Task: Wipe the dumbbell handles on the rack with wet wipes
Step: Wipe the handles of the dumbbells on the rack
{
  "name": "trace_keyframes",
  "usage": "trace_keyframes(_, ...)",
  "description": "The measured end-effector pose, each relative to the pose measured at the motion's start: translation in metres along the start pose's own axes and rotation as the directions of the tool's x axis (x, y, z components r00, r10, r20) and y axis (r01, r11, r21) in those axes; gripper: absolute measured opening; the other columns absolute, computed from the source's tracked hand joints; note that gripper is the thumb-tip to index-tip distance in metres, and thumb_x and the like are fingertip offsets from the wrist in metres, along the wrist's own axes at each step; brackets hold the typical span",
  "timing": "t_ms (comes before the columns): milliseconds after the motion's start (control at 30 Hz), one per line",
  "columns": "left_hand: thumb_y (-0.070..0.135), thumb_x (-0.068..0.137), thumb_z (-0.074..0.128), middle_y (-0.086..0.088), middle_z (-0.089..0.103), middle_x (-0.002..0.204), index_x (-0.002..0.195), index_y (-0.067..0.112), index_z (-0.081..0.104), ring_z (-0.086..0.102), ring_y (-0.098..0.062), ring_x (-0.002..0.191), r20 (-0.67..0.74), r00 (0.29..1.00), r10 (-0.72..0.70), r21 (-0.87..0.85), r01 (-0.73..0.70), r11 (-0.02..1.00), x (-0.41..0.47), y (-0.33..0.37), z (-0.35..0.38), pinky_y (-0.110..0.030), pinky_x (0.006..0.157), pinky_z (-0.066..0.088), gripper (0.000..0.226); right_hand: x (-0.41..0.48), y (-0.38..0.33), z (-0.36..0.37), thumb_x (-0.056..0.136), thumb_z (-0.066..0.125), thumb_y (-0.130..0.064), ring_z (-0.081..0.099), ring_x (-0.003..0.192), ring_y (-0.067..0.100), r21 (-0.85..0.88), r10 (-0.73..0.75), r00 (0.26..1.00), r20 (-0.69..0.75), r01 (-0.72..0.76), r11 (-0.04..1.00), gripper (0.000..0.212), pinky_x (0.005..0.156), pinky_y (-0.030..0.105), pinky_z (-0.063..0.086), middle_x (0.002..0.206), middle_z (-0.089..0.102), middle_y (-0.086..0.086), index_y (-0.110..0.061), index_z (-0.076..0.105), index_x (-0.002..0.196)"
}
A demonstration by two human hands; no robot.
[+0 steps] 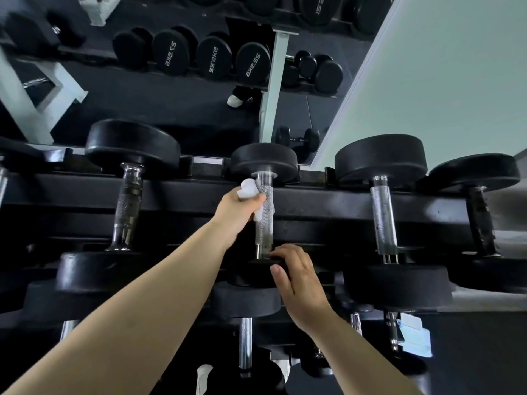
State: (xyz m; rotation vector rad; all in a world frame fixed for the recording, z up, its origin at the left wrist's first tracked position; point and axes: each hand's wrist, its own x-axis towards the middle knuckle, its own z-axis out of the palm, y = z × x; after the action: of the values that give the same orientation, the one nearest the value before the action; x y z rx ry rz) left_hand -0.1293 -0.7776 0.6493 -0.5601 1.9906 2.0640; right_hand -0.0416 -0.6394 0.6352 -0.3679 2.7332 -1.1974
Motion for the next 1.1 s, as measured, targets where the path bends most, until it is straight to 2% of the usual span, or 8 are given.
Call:
trace_keyframes(167, 0.009, 0.088, 0.059, -0.001, 0.058, 0.067, 0.075, 0.010, 0.055, 0.055, -0.005, 0.060, 0.064, 0.998, 0.008, 0.187, -0.020, 0.982, -0.035, -0.018, -0.006, -0.011, 0.057, 0.044, 0.013, 0.000, 0.001, -0.001, 0.075, 0.021, -0.056, 0.033, 0.108, 0.004, 0.011, -0.005, 1.000, 0.027, 0.004, 1.000, 0.071, 0.099, 0.012, 0.023, 0.119, 0.044, -0.005, -0.007, 0.056, 0.114)
trace_keyframes(300, 0.012, 0.088, 0.057, 0.004, 0.058, 0.063, 0.078, 0.019, 0.056, 0.053, -0.008, 0.060, -0.049, 0.996, 0.077, 0.196, -0.066, 0.978, -0.031, -0.010, -0.006, -0.013, 0.057, 0.043, 0.013, 0.000, 0.001, -0.002, 0.074, 0.019, -0.057, 0.029, 0.113, -0.001, 0.000, 0.005, 0.999, 0.049, -0.005, 1.000, 0.073, 0.110, 0.035, 0.024, 0.118, 0.037, -0.013, -0.009, 0.054, 0.115)
trace_keyframes(533, 0.020, 0.090, 0.055, 0.012, 0.058, 0.060, 0.081, 0.018, 0.052, 0.049, -0.002, 0.063, -0.153, 0.984, 0.089, 0.235, -0.051, 0.971, -0.038, 0.007, 0.003, -0.018, 0.060, 0.040, 0.009, 0.000, 0.002, -0.005, 0.071, 0.016, -0.060, 0.029, 0.111, -0.001, 0.014, 0.004, 0.997, 0.073, -0.005, 1.000, 0.075, 0.110, 0.030, 0.023, 0.115, 0.035, -0.018, -0.013, 0.053, 0.116)
trace_keyframes(700, 0.015, 0.087, 0.060, 0.005, 0.065, 0.083, 0.092, 0.029, 0.058, 0.062, -0.016, 0.082, -0.294, 0.949, 0.110, -0.062, -0.133, 0.989, -0.072, 0.004, -0.017, -0.030, 0.078, 0.050, 0.015, 0.013, -0.008, -0.022, 0.089, 0.050, -0.035, 0.047, 0.110, 0.012, 0.248, 0.081, 0.992, 0.100, -0.104, 0.963, 0.020, 0.083, 0.008, 0.031, 0.110, 0.050, -0.008, -0.025, 0.047, 0.106)
trace_keyframes(767, 0.014, 0.084, 0.062, 0.005, 0.069, 0.087, 0.095, 0.027, 0.059, 0.064, -0.013, 0.086, -0.243, 0.958, 0.154, -0.207, -0.206, 0.956, -0.088, 0.006, -0.021, -0.025, 0.081, 0.050, 0.017, 0.023, -0.023, -0.031, 0.090, 0.053, -0.023, 0.048, 0.110, 0.007, 0.343, 0.055, 0.998, 0.044, -0.067, 0.937, 0.026, 0.087, 0.011, 0.033, 0.113, 0.050, -0.008, -0.023, 0.046, 0.114)
trace_keyframes(867, 0.020, 0.074, 0.071, 0.001, 0.072, 0.088, 0.096, 0.021, 0.063, 0.065, -0.016, 0.086, -0.176, 0.963, 0.202, -0.295, -0.247, 0.923, -0.111, 0.006, -0.028, -0.027, 0.077, 0.050, 0.023, 0.037, -0.050, -0.031, 0.089, 0.054, -0.022, 0.047, 0.102, -0.011, 0.524, 0.063, 0.990, 0.128, -0.122, 0.843, 0.042, 0.084, 0.004, 0.039, 0.115, 0.044, -0.023, -0.021, 0.039, 0.128)
trace_keyframes(967, 0.015, 0.071, 0.074, 0.003, 0.072, 0.076, 0.089, 0.022, 0.064, 0.066, -0.009, 0.073, -0.247, 0.940, 0.235, -0.248, -0.296, 0.922, -0.122, 0.004, -0.043, -0.019, 0.065, 0.052, 0.021, 0.049, -0.066, -0.019, 0.087, 0.058, -0.028, 0.051, 0.114, 0.006, 0.666, 0.115, 0.884, 0.453, -0.421, 0.616, 0.053, 0.099, 0.026, 0.043, 0.133, 0.045, -0.004, -0.014, 0.037, 0.133)
trace_keyframes(1100, 0.010, 0.079, 0.068, 0.012, 0.061, 0.076, 0.076, 0.031, 0.059, 0.056, 0.005, 0.067, -0.299, 0.887, 0.352, 0.184, -0.309, 0.933, -0.129, -0.001, -0.081, -0.004, 0.058, 0.041, 0.023, 0.055, -0.088, 0.009, 0.093, 0.046, -0.012, 0.063, 0.090, 0.018, 0.671, 0.060, 0.785, 0.617, -0.565, 0.480, 0.015, 0.079, 0.028, 0.053, 0.099, 0.065, 0.006, -0.010, 0.056, 0.104)
